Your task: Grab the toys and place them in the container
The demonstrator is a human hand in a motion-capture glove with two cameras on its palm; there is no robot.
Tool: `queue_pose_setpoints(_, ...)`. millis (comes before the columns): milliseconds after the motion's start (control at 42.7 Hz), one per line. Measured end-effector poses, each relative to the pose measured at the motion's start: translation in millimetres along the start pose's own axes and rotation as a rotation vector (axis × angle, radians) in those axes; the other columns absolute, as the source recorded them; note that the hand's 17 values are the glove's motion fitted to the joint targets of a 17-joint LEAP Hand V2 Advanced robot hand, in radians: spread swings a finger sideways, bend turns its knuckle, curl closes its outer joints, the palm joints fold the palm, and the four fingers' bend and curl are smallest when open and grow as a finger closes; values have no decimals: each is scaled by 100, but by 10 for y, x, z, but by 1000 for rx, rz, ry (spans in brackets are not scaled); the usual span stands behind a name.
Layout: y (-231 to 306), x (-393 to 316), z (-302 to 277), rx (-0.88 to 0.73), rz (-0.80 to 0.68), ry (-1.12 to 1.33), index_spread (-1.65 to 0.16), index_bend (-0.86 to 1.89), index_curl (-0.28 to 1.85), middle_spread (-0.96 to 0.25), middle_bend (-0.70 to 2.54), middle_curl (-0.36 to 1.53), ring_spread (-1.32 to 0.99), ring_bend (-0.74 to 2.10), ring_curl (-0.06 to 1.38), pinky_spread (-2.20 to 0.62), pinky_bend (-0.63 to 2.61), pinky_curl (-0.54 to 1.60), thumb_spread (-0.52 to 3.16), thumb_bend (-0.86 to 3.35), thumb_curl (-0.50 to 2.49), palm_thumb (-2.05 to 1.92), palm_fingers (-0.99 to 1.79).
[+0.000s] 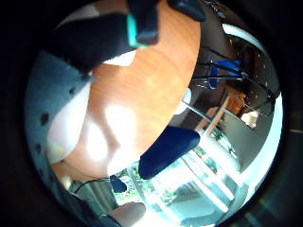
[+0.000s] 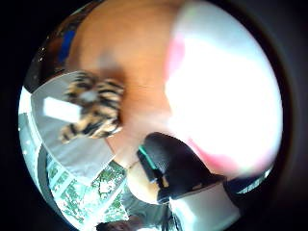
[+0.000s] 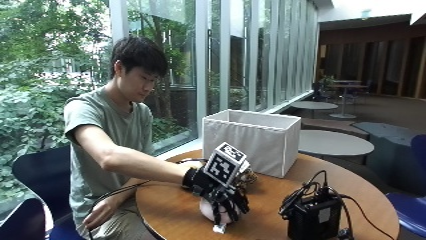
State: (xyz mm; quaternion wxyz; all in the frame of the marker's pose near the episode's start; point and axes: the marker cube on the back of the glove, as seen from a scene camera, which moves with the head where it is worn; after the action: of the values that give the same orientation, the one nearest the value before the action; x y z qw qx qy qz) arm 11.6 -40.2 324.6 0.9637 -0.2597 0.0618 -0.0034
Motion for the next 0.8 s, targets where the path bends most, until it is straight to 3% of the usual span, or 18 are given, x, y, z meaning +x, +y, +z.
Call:
queue_pose_setpoints(117, -51, -4, 85, 145, -8, -7, -28, 15, 19, -8, 10, 17, 2, 41, 23, 2, 109, 39, 119, 4, 22, 12, 5)
queue_pose_setpoints(281, -178, 70, -22, 341, -47, -118, -28, 20, 21, -15, 41, 26, -14, 72, 30, -14, 89, 32, 129, 17, 32, 36, 63)
queue_pose_setpoints(445, -225, 156, -218, 368, -51, -192, -34, 46, 31, -21, 69, 38, -28, 88, 39, -24, 89, 35, 106, 25, 46, 59, 102)
queue_pose_setpoints(680, 43, 97, -651, 338, -45, -134, -38, 79, 51, -25, 102, 55, -41, 108, 52, -31, 89, 41, 79, 23, 58, 63, 105)
queue_pose_setpoints(797, 280, 270, -1271, 373, -33, -214, -38, 88, 59, -25, 112, 62, -45, 115, 58, -33, 93, 45, 66, 21, 63, 63, 99)
